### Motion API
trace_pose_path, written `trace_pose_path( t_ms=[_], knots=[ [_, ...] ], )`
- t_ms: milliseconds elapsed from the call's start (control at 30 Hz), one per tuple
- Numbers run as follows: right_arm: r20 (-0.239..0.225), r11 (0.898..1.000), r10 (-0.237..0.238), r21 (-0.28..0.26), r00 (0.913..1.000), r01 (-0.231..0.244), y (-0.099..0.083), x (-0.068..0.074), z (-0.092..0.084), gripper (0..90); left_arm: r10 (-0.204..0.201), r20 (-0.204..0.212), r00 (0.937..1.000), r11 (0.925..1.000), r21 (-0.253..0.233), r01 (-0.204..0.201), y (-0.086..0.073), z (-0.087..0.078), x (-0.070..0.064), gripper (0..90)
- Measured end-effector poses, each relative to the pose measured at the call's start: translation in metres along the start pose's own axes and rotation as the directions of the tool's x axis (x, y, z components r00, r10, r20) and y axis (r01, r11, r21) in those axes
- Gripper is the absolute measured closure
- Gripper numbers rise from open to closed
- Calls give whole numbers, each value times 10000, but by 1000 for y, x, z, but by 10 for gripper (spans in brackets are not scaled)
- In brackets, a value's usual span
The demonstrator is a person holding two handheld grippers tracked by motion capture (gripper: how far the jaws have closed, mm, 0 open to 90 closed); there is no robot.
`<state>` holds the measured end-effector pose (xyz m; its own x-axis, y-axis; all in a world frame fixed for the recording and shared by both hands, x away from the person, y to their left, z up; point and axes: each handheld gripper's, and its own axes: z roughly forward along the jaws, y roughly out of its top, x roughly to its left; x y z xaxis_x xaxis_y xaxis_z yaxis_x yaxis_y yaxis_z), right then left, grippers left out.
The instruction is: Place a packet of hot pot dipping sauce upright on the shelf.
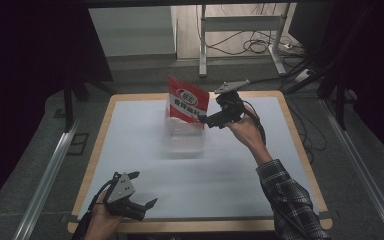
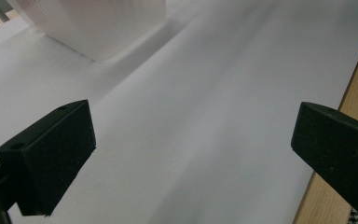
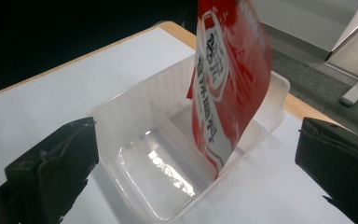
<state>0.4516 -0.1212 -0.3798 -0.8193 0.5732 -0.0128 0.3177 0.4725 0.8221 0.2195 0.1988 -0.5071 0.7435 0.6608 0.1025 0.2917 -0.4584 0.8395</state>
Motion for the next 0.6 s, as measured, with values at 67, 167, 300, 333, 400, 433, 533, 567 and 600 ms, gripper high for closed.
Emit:
trace_pose_path(
  t_ms=[67, 167, 300, 333, 400, 433, 533, 567, 600],
  knots=[
    [-14, 10000, 1, 9, 10000, -1, -1, 0, 0, 0, 6, 7, 10000, 10000, 13, -6, 0, 0, 0, 0],
    [13, 10000, 35, 8, 10000, -36, -6, 3, -1, 0, 10, 1, 10000, 10000, 13, -10, 0, 0, 0, 0],
    [21, 10000, 45, 27, 10000, -45, -12, 4, -2, 0, 7, 7, 10000, 10000, 12, -7, 0, 0, 0, 0],
    [25, 10000, 20, 37, 10000, -20, -14, 5, -3, 0, 24, 7, 10000, 10000, 27, -24, 0, 0, 0, 0],
    [65, 10000, 10, 93, 10000, -11, -17, 7, -4, 0, 38, -3, 10000, 10000, 41, -38, 0, 0, 0, 0],
    [82, 10000, -25, 93, 10000, 24, -19, 7, -4, 0, 37, -4, 10000, 10000, 41, -37, 0, 0, 0, 0],
    [73, 9999, -34, 119, 10000, 33, -22, 9, -7, 0, 67, -5, 10000, 10000, 73, -67, 0, 0, 0, 0],
    [94, 9999, -80, 103, 9999, 79, -24, 10, -8, 0, 63, -6, 10000, 10000, 73, -63, 0, 0, 0, 0],
    [106, 9999, -55, 134, 9999, 54, -25, 10, -9, 0, 66, -3, 10000, 9999, 76, -66, 0, 0, 0, 0]
  ],
)
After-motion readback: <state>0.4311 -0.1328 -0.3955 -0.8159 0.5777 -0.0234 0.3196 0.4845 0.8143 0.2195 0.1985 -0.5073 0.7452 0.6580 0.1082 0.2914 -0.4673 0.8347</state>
